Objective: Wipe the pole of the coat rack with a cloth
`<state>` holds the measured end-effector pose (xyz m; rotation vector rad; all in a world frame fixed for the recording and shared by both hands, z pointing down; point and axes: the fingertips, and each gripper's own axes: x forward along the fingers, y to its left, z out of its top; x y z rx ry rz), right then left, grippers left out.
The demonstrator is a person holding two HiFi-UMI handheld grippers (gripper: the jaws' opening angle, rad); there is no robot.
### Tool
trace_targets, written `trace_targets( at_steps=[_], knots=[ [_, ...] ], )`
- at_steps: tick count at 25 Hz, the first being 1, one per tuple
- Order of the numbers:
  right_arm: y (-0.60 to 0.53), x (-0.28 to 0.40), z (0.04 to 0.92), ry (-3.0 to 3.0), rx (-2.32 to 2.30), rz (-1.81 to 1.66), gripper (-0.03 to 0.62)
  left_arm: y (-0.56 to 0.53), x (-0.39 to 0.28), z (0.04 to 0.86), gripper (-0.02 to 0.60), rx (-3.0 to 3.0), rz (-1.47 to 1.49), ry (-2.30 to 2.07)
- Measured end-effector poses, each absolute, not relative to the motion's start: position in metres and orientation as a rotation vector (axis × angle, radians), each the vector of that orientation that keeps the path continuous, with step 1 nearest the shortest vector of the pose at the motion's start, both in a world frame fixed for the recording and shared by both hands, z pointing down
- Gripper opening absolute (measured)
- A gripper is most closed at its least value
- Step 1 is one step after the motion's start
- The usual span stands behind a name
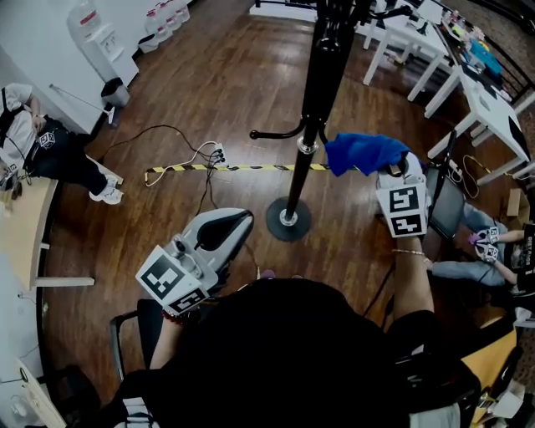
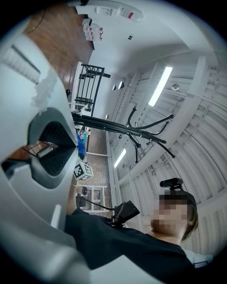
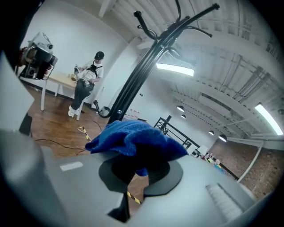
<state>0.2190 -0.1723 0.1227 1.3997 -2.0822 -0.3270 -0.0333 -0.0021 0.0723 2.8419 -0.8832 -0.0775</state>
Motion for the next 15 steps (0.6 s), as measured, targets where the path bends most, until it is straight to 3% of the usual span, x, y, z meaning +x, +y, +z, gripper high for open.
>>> trace_targets(
  at_steps=[10, 15],
  knots=[
    [-0.151, 0.273, 0.090, -2.017, 1.592, -0.339, 0.020, -0.017, -0.017, 0.075, 0.005, 2.856, -0.112, -0.796],
    [-0.137, 0.245, 0.030, -2.203, 1.650, -0.439, 0.020, -0.021, -0.019, 0.081, 0.005, 2.825, -0.155, -0.790]
  ],
)
